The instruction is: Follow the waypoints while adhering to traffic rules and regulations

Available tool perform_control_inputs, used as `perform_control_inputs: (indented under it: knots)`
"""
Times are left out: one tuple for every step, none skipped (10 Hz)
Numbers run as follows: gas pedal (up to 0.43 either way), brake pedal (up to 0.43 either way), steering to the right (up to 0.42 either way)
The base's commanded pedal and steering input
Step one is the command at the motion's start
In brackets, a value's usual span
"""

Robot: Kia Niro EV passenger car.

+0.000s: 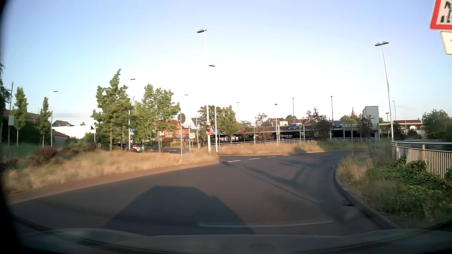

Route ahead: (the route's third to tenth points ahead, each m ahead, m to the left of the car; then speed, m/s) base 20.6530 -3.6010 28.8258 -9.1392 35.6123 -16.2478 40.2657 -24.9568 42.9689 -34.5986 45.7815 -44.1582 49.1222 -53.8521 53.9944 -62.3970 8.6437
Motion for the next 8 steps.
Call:
perform_control_inputs:
  knots:
    - [0.02, 0.03, 0.093]
    - [0.02, 0.03, 0.095]
    - [0.02, 0.03, 0.096]
    - [0.02, 0.03, 0.1]
    - [0.02, 0.03, 0.102]
    - [0.02, 0.03, 0.104]
    - [0.02, 0.03, 0.105]
    - [0.02, 0.03, 0.108]
